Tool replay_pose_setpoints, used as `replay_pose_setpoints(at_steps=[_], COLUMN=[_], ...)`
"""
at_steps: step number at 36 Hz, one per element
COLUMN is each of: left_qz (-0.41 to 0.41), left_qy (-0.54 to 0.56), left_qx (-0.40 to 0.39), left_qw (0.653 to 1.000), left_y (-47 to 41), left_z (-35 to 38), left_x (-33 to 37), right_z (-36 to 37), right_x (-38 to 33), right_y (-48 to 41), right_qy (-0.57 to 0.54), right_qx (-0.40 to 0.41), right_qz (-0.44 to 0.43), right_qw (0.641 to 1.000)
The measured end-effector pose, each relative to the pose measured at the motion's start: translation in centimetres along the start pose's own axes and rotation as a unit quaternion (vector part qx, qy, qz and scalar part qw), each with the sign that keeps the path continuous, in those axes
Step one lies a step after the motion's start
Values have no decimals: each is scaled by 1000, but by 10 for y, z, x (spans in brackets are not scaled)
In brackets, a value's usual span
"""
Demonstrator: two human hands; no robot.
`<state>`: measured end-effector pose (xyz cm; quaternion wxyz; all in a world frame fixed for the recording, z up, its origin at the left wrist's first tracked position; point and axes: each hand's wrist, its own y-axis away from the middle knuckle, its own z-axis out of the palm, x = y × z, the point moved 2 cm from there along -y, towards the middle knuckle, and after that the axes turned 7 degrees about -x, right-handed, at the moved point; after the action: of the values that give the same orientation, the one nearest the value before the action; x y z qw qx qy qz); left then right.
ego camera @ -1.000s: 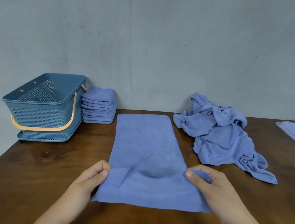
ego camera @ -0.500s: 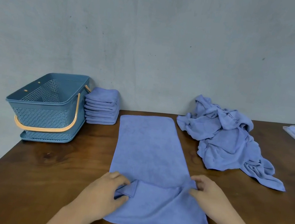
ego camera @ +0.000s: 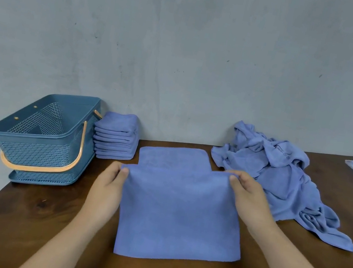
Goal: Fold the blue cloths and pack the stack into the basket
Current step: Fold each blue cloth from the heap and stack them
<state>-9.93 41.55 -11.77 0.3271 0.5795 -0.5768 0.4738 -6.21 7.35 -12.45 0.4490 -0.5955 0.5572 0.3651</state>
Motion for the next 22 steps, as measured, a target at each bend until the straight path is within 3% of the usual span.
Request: replay_pose_setpoints(at_steps=[6, 9, 11, 14, 18, 22], left_qz=[-34, 3, 62, 102, 68, 57], left_qy=[-82, -210, -289, -404, -459, -471], left_qx=[63, 81, 28, -97, -230, -267], left_qw=[994, 974, 955, 904, 856, 839], left_y=[-99, -122, -118, -97, -69, -39], left_z=[10, 29, 51, 86, 108, 102], left_x=[-10, -24, -34, -59, -89, -89], right_z=[20, 39, 59, 90, 109, 103], right_x=[2, 18, 35, 64, 81, 76], right_y=[-103, -129, -133, -118, -82, -54], right_qy=[81, 149, 219, 304, 435, 458], right_qx=[26, 42, 13, -95, -234, -276], right_qz=[-20, -8, -18, -74, -83, -54], right_qw=[996, 988, 976, 945, 866, 843])
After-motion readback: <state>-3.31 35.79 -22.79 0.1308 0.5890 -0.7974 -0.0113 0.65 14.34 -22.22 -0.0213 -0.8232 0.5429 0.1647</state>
